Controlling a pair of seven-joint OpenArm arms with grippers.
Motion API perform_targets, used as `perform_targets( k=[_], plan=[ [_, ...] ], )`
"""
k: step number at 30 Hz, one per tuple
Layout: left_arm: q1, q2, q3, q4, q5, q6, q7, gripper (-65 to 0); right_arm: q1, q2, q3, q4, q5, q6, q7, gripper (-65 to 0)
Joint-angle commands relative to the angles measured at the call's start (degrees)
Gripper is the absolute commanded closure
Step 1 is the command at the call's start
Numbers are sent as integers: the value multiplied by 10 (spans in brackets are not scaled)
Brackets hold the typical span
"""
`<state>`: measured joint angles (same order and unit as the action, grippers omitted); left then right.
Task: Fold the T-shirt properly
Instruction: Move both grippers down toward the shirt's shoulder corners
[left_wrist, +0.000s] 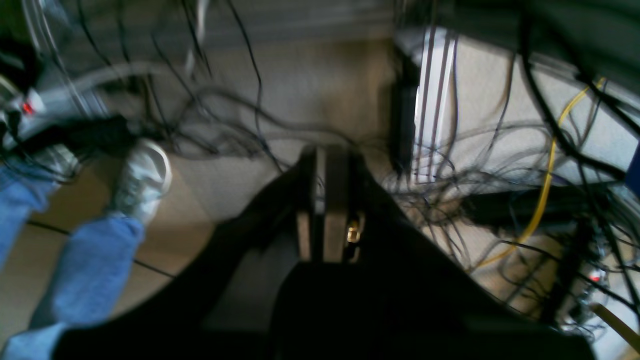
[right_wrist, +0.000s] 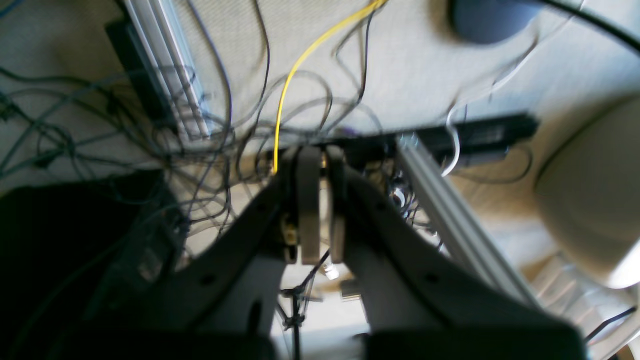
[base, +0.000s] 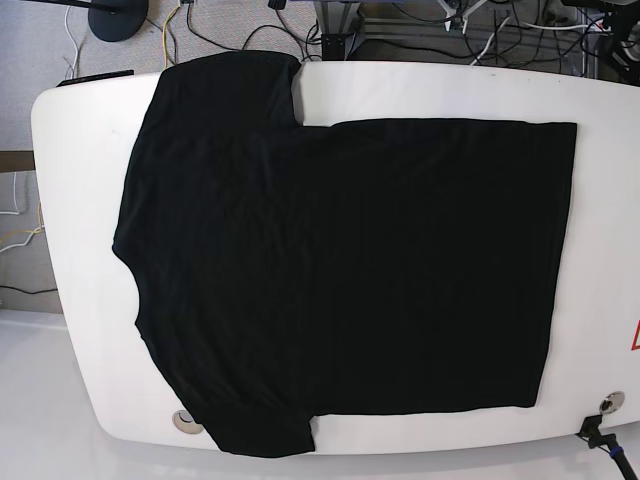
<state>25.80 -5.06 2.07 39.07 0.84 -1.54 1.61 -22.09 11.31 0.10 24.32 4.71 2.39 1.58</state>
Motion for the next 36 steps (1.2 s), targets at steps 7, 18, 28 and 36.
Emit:
perform_targets(
  k=[7, 18, 28, 36],
  plan=[
    [95, -23, -2, 135, 4, 4, -1, -12, -112, 46, 0, 139, 1, 0, 0, -11],
    [240, -73, -7, 352, 7, -3, 5, 0, -247, 71, 9, 381, 10, 3, -8, -3],
    [353, -97, -4, 554, 28, 2, 30, 0, -365, 94, 109, 643, 25, 13, -39, 0],
    [422, -111, -16, 734, 37, 3, 53, 0, -402, 95, 185, 850, 101, 20, -110, 0]
  ],
)
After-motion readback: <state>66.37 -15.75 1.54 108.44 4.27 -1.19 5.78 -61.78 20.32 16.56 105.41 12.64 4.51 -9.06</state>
